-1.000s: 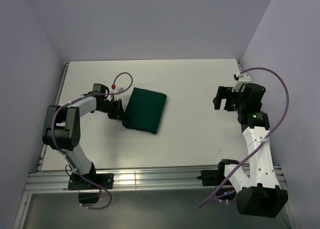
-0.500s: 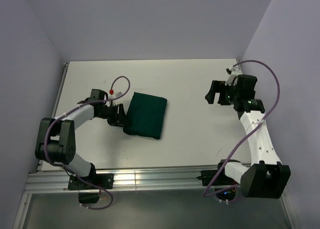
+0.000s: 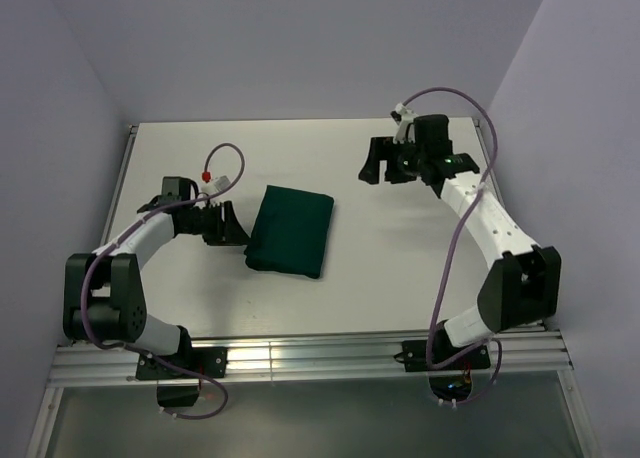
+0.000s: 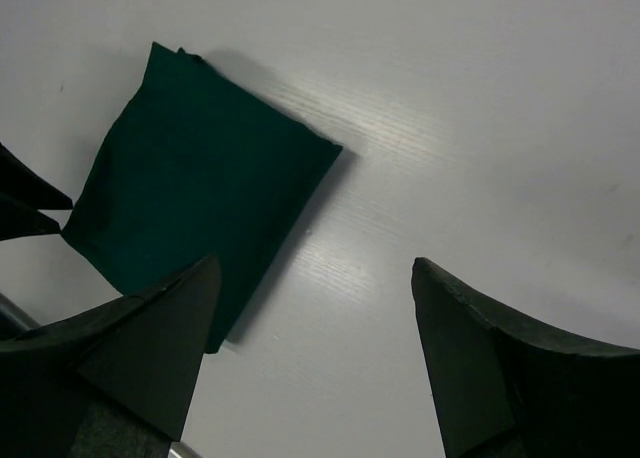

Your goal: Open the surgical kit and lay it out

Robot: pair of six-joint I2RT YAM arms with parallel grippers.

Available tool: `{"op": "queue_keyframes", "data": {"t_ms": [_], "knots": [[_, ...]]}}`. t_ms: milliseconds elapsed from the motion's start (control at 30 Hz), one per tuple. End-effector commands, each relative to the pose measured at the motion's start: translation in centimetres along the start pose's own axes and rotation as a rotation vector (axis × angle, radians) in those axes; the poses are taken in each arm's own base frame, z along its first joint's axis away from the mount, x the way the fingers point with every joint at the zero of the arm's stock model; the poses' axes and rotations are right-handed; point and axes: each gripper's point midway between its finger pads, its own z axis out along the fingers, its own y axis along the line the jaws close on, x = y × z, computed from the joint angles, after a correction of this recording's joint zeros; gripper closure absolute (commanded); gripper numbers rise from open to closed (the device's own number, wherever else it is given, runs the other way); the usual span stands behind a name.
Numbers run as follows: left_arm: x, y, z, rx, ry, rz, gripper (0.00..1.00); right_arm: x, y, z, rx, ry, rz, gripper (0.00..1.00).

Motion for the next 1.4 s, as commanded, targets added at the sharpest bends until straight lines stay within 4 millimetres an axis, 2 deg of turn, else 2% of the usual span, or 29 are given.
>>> {"op": "queue_keyframes", "data": {"t_ms": [0,100,200,333,600,700,733,767,833,867,933,967,1000,1033,1100,1133,1167,1200,1233,1300,1333,1367], "knots": [[-1.0,-0.4,-0.2,0.025,-0.001,0.066,0.53,0.0,2.3,2.9,-0.09,0.053,0.06,0.16],[-0.7,0.0,0.0,0.018,0.031,0.057,0.61,1.6,3.5,5.1,-0.132,0.123,0.078,0.18],[0.2,-0.3,0.2,0.059,0.061,0.047,0.66,1.9,4.7,6.3,-0.168,0.147,0.073,0.18],[0.6,-1.0,0.2,0.097,0.07,0.033,0.68,1.9,5.0,6.7,-0.177,0.151,0.077,0.18],[0.9,-1.6,1.1,0.125,0.113,0.016,0.66,1.7,4.6,5.0,-0.153,0.132,0.049,0.17],[1.1,-1.7,1.5,0.143,0.138,-0.046,0.81,1.3,4.0,4.1,-0.143,0.119,0.055,0.17],[1.1,-1.8,1.5,0.152,0.144,-0.05,0.91,1.2,3.8,3.9,-0.139,0.116,0.057,0.16],[0.9,-2.0,1.5,0.157,0.147,-0.054,0.96,1.0,3.1,3.6,-0.127,0.113,0.068,0.17],[0.2,-2.4,1.3,0.16,0.134,-0.05,1.0,0.5,2.7,2.7,-0.126,0.095,0.075,0.17],[-0.7,-2.7,1.1,0.162,0.113,-0.032,1.0,0.1,1.7,2.1,-0.11,0.081,0.093,0.17],[-2.5,-3.8,0.4,0.156,0.059,0.009,1.0,-0.3,0.9,0.9,-0.101,0.06,0.102,0.17],[-3.9,-4.9,0.1,0.159,0.031,0.054,1.0,-0.4,0.4,0.3,-0.091,0.055,0.114,0.17],[-4.4,-6.1,-0.1,0.161,0.021,0.086,1.0,-0.8,-0.9,-0.8,-0.076,0.03,0.127,0.17],[-6.0,-7.6,-0.7,0.167,-0.008,0.127,1.0,-1.2,-2.2,-2.0,-0.05,0.007,0.149,0.17],[-6.9,-9.1,-0.6,0.17,-0.015,0.164,1.0,-1.0,-3.4,-3.0,-0.034,-0.002,0.158,0.17],[-7.7,-11.0,-0.3,0.188,-0.017,0.209,1.0,-0.8,-3.5,-3.4,-0.029,0.002,0.159,0.17],[-7.9,-11.4,0.3,0.192,-0.003,0.202,1.0,-1.0,-5.3,-4.6,0.008,-0.023,0.184,0.17],[-7.9,-12.2,0.8,0.2,0.01,0.213,1.0,-0.9,-5.8,-5.1,0.016,-0.029,0.189,0.17],[-8.0,-13.9,1.7,0.213,0.024,0.253,1.0,-0.8,-6.2,-5.5,0.023,-0.034,0.195,0.17],[-7.4,-15.0,3.8,0.229,0.074,0.25,1.0,-0.5,-7.6,-6.8,0.053,-0.052,0.217,0.17],[-7.2,-16.9,5.0,0.257,0.087,0.294,1.0,-0.3,-8.0,-7.3,0.063,-0.054,0.227,0.17],[-6.8,-17.3,6.5,0.263,0.114,0.283,1.0,0.0,-8.4,-7.8,0.074,-0.061,0.235,0.17]]}}
